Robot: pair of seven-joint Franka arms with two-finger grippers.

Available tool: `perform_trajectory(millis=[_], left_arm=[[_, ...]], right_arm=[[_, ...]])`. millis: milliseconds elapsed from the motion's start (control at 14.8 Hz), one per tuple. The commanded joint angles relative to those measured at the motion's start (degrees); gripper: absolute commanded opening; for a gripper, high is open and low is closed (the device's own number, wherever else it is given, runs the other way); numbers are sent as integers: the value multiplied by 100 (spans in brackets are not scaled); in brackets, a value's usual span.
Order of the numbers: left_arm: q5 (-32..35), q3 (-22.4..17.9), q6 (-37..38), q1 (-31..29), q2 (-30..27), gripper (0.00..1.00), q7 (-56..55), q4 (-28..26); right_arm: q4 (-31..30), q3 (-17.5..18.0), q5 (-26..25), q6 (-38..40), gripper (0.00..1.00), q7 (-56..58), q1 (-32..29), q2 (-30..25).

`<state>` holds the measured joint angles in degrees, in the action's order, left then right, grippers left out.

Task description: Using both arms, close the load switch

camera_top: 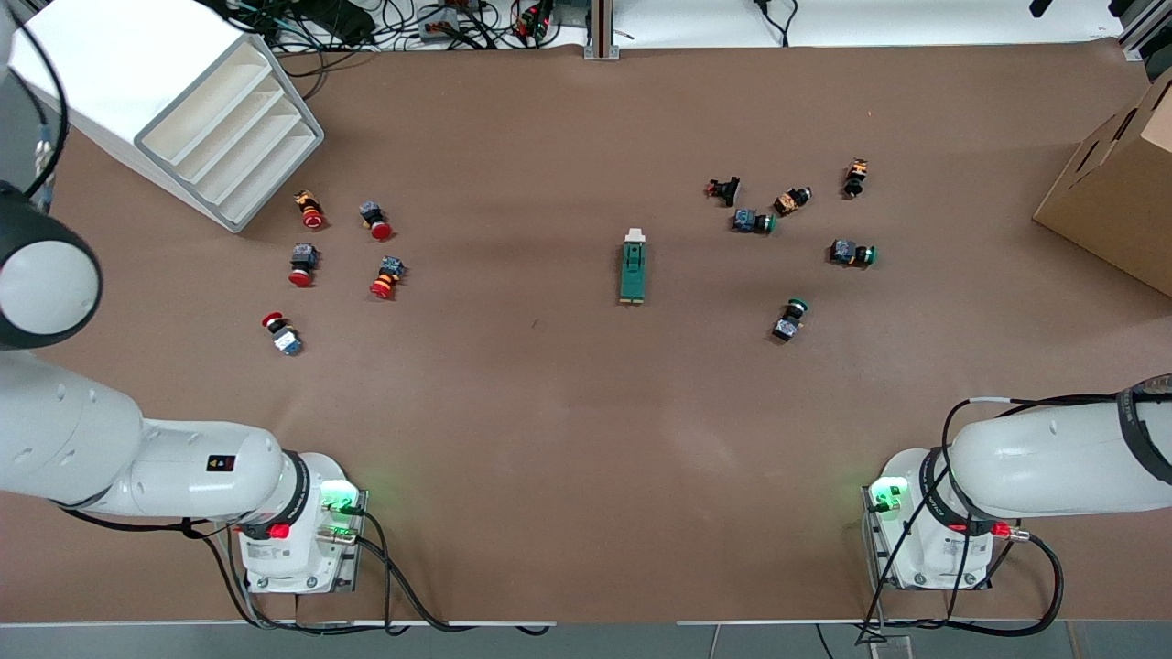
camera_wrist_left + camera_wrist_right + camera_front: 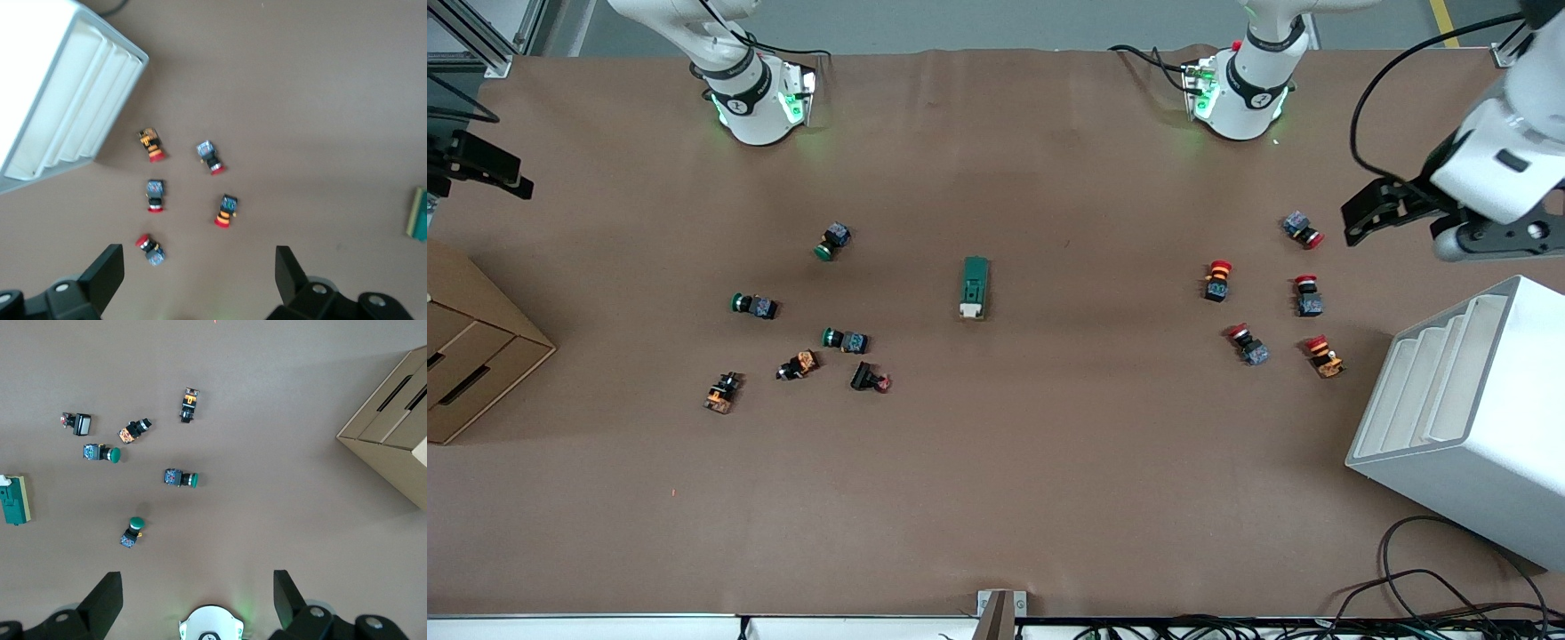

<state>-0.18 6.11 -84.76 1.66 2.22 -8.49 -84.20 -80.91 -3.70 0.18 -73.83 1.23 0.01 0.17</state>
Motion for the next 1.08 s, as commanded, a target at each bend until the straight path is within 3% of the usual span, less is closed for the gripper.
perform_trajectory(millis=[0, 1014], left_arm=[[-272, -339, -58, 1, -634, 100, 680, -763], [150, -119, -303, 1, -759, 100, 761, -694]], right_arm=[[-312, -16, -62, -132, 100, -35, 34, -228], [-416, 1, -53, -61, 100, -53, 43, -358]])
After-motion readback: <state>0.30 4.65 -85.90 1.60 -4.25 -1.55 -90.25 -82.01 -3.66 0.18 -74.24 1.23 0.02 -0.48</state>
